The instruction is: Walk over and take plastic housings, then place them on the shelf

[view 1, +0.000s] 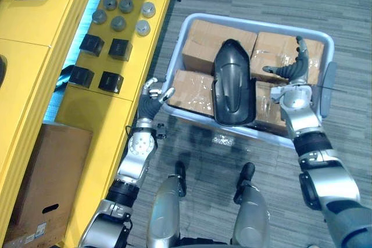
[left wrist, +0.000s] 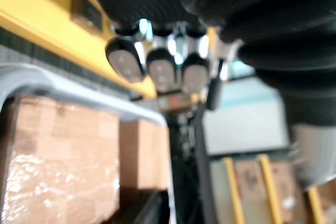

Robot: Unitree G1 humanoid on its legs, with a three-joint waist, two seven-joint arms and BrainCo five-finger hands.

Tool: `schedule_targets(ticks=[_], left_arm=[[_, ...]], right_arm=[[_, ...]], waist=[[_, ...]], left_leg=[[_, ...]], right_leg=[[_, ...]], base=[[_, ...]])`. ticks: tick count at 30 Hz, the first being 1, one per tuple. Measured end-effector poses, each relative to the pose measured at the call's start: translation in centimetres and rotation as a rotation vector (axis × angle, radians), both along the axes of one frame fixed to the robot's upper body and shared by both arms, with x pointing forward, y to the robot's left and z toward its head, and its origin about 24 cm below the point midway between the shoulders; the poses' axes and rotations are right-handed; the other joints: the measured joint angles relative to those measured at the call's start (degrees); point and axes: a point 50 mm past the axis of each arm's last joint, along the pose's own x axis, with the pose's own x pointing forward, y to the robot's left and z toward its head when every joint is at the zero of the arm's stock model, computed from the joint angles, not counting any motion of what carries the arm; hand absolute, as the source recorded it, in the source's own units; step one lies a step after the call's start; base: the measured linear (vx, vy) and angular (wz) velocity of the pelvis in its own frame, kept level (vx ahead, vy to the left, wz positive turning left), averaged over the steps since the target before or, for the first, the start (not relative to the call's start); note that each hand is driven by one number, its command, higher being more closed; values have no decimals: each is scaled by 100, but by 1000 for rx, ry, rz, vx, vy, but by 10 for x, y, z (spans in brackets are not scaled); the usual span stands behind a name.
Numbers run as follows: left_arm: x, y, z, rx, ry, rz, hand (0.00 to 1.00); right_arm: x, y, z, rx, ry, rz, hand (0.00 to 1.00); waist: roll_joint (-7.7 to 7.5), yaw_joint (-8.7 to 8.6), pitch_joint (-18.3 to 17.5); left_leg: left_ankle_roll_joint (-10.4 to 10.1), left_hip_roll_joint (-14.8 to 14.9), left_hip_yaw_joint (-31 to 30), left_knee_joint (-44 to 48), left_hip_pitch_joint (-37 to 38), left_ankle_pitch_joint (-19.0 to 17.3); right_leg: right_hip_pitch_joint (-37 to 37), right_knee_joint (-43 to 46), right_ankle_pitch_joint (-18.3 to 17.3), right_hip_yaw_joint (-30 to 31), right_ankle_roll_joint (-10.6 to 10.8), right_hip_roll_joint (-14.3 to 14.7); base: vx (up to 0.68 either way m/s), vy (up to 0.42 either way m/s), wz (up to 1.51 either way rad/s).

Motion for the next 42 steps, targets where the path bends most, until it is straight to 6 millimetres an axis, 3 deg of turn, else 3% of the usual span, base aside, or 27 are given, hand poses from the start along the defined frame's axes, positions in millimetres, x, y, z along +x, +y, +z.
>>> schedule_targets(ticks=[5, 6, 18, 19, 32, 42], left_arm=[[1, -6, 3, -35, -7, 15, 0], [1, -8, 3, -51, -8, 20, 100], [0, -9, 2, -58, -3, 48, 100], [0, -11, 2, -62, -1, 44, 0], [2, -15, -8, -74, 69, 47, 0], [-1, -40, -7, -113, 76, -19, 0]], right_arm=[[0, 3, -1, -9, 11, -6, 0], [0, 4, -1, -9, 6, -5, 0], [-4, 16, -13, 15, 13, 17, 0], [-4, 17, -14, 16, 16, 18, 0], [-2, 20, -21, 31, 87, 47, 0], [12, 18, -10, 35, 145, 44, 0]], waist=[[13, -6, 6], [15, -9, 7], [15, -57, 7], [15, -85, 7], [22, -97, 3], [388, 175, 34]], left_leg=[[2, -3, 25, 31, -4, 6], [2, -7, 28, 34, -4, 5], [3, -16, 61, 80, 6, -3], [3, -15, 62, 78, 7, -3], [3, -13, 131, -24, 106, 1], [12, -75, -23, -33, 47, 34]], right_leg=[[-45, 54, -2, 27, -1, -10], [-46, 56, -3, 30, 0, -14], [-150, 268, -108, 140, 3, -49], [-150, 266, -107, 143, 4, -48], [-130, 234, -99, 180, 8, -44], [-41, 192, -99, 7, 11, -89]], base=[[16, 20, -1], [25, 35, 0], [-6, 26, -2], [0, 0, 0], [10, 21, -2], [14, 25, 9]])
